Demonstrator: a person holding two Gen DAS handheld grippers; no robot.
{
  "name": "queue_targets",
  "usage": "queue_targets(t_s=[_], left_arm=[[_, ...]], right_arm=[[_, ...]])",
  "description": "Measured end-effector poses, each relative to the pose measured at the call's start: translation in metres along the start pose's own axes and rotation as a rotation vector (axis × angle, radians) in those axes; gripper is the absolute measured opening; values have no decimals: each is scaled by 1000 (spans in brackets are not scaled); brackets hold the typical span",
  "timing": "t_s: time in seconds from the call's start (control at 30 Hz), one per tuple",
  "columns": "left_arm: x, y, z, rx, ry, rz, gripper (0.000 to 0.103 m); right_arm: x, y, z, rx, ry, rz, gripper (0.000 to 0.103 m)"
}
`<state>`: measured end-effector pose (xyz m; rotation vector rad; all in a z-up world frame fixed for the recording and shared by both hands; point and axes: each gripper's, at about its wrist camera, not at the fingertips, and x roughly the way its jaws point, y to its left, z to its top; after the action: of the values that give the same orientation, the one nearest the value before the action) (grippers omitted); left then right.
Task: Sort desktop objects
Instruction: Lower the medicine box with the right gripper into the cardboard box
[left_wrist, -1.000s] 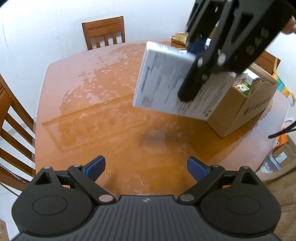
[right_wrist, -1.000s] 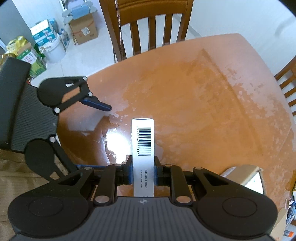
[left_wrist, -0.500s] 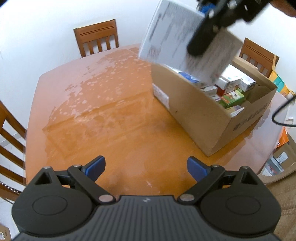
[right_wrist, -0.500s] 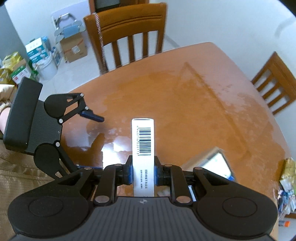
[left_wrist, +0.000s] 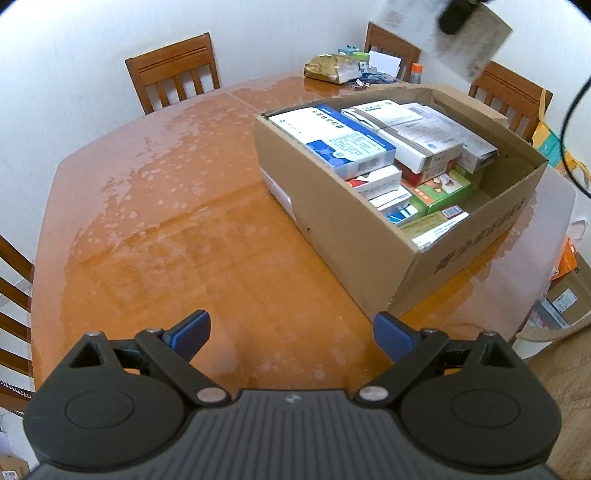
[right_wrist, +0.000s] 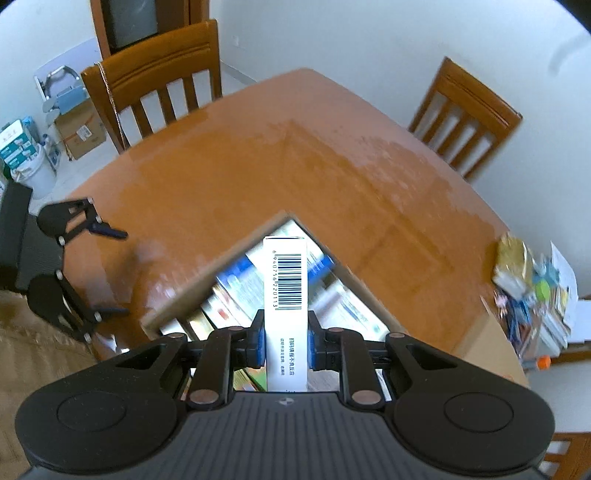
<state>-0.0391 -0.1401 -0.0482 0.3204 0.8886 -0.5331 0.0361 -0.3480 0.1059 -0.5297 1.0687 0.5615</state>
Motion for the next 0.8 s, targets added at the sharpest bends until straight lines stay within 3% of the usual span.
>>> queue_targets(t_s=[0.3,0.8], left_arm=[[6,-18,8,-35,16,44,95],[15,-37,7,-133,52,117,95]], right_arm=[[11,-40,-50,-76,71,105,23],[51,-43,-74,-272,222,277,23]])
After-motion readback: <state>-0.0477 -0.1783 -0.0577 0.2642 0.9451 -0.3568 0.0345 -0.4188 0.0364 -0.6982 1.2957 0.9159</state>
